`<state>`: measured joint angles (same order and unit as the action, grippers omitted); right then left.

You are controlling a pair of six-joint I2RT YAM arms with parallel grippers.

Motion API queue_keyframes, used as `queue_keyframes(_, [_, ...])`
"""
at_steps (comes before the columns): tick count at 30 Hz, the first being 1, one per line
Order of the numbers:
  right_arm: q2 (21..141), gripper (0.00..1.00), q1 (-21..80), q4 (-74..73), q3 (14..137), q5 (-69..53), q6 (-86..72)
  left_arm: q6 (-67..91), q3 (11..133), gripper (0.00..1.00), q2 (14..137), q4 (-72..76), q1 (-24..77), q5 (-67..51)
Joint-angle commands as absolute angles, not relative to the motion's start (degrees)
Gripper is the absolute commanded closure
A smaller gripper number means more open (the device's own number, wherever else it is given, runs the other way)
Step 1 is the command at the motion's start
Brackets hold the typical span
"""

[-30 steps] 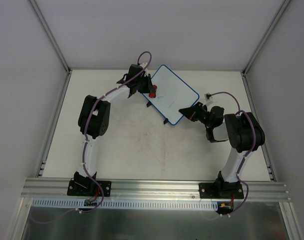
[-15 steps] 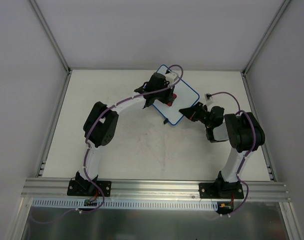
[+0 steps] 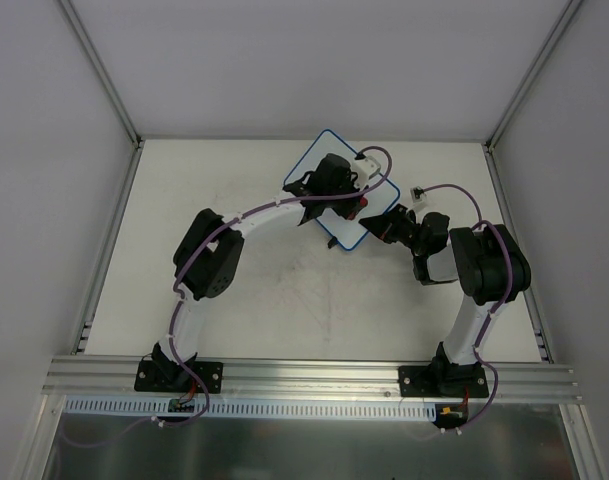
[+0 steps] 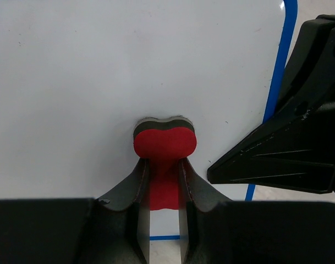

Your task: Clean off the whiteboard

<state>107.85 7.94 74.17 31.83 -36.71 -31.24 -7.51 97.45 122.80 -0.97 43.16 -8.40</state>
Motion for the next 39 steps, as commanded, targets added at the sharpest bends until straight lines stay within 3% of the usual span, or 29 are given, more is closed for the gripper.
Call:
queue_keyframes(1, [106.9, 1.0, 8.6, 87.7, 33.0, -38.1, -29.5, -4.9, 99.2, 1.0, 126.8, -3.7, 42.5, -7.3])
queue_keyframes(9, [107.1, 1.0, 8.7, 87.8, 33.0, -38.1, -29.6, 11.8, 96.5, 1.0, 125.7, -2.9, 32.7, -15.6])
queue_keyframes(20, [107.0, 1.0, 8.7, 87.7, 33.0, -38.1, -29.7, 22.3, 94.1, 1.0, 127.8, 1.8, 25.8, -21.3])
queue_keyframes(29, [107.1, 1.0, 8.6, 87.7, 33.0, -38.1, -29.8, 14.1, 93.3, 1.0, 125.9, 2.2, 30.0, -21.1])
queue_keyframes(39, [107.1, 1.0, 8.6, 87.7, 33.0, -38.1, -29.9, -6.3, 91.5, 1.0, 122.2, 0.5, 43.7, -8.9])
